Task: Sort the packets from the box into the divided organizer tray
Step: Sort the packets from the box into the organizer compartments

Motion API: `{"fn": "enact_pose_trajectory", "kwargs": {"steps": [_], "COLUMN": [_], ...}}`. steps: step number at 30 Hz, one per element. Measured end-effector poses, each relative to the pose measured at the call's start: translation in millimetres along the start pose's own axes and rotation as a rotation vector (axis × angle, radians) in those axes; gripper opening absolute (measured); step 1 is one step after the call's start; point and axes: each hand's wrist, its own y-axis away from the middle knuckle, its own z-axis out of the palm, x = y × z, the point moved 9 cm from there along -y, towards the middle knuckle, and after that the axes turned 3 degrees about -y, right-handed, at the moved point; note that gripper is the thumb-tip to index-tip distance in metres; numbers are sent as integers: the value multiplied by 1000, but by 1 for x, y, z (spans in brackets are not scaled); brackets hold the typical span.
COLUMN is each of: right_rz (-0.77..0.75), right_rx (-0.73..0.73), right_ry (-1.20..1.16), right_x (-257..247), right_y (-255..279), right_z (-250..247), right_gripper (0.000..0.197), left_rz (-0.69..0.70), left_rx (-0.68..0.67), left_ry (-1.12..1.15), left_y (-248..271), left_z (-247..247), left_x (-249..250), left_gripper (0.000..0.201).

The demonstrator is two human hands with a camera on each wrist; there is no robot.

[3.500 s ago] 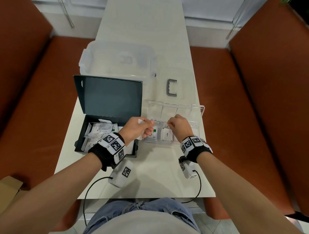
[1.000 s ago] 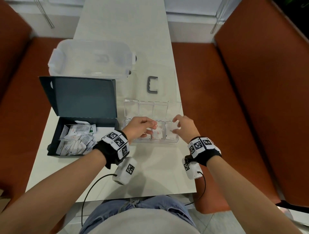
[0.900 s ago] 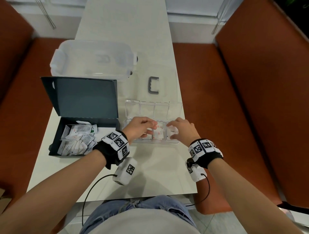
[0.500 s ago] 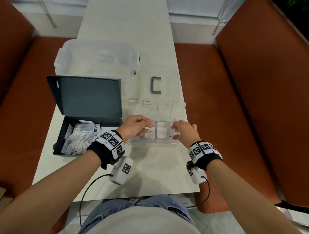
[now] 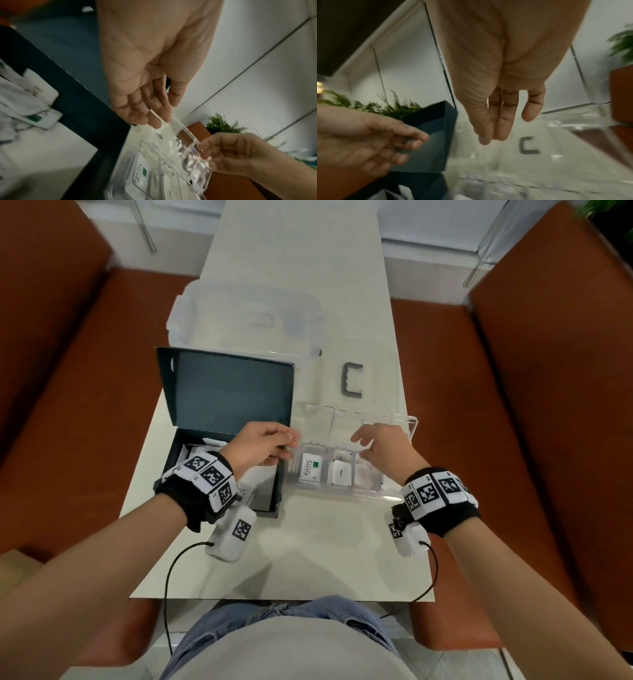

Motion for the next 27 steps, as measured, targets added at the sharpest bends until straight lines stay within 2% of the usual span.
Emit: {"fn": "enact_pose_trajectory", "kwargs": {"steps": [3, 5, 9, 13, 15, 20, 22, 25, 27], "right_rz": [-142, -229, -256, -131, -73, 143, 236, 330, 394], "right_rx": [-49, -141, -279, -381, -440, -364, -354, -343, -308], "right_ry": [-135, -170, -140, -46, 48, -5, -79, -218, -306], "right_x": [-67, -110, -168, -179, -177, -165, -159, -162, -162], "right_y": [-12, -19, -35, -54, -61, -75, -76, -78, -80], "right_z": [18, 42, 94, 139, 159, 178, 186, 196, 201], "right_gripper": [22, 22, 26, 36, 38, 11, 27, 17, 30], "left_rz": [-31, -48, -85, -83, -85, -140, -173, -205, -186], "left_rx": [30, 53, 51, 38, -6, -13, -8, 13, 49], "left_ry": [2, -82, -358, -859, -997, -965, -925, -875, -860], "left_y": [1, -1, -6, -9, -10, -21, -23, -27, -30], "left_z": [-38, -63, -104, -122, -119, -113, -110, -109, -110], "left_x": [-9, -17, -39, -54, -62, -84, -94, -108, -113], "left_gripper": [16, 13, 15, 31, 41, 60, 70, 76, 74]}}
